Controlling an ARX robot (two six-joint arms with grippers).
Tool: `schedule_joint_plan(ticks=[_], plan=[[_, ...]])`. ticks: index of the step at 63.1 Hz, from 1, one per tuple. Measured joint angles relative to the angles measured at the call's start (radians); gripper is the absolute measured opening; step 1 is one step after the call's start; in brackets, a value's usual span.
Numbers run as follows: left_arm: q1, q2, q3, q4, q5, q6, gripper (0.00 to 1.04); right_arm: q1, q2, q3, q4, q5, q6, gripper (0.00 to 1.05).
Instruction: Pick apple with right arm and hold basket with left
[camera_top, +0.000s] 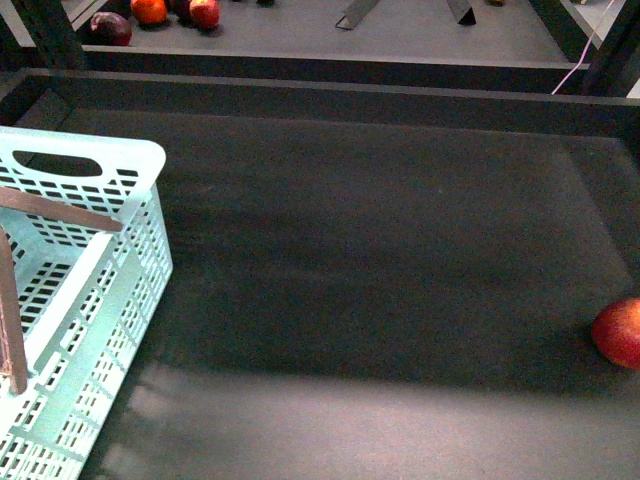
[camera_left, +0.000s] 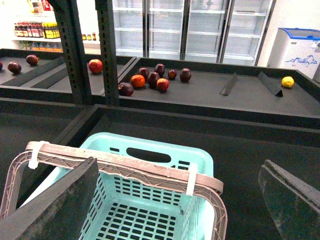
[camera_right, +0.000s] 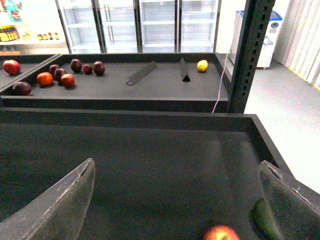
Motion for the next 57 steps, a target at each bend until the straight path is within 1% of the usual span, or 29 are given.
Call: schedule_joint_plan(ticks=[45,47,49,50,52,55,57], plan=[[0.000,0.000,0.000,0.000,0.000,0.000,0.98,0.000,0.000,0.000,0.000,0.000,0.000,0.96],[-0.011,0.011,0.006,-0.023,-0.040,-0.016,0.98,0.000,0.000,0.000,0.000,0.000,0.000,0.96],[-0.060,0.071,0.050,-0.137,-0.186,-0.091,0.98,0.000,0.000,0.000,0.000,0.000,0.000,0.96],[-0.071,0.093,0.063,-0.163,-0.222,-0.114,0.98,0.000,0.000,0.000,0.000,0.000,0.000,0.96],[-0.090,0.187,0.103,-0.232,-0.332,-0.206,0.98,0.000,0.000,0.000,0.000,0.001,0.000,0.96],[-0.081,0.287,0.125,-0.224,-0.387,-0.302,0.98,0.000,0.000,0.000,0.000,0.000,0.000,0.96],[-0.065,0.337,0.135,-0.197,-0.389,-0.354,0.98,0.000,0.000,0.000,0.000,0.001,0.000,0.96]])
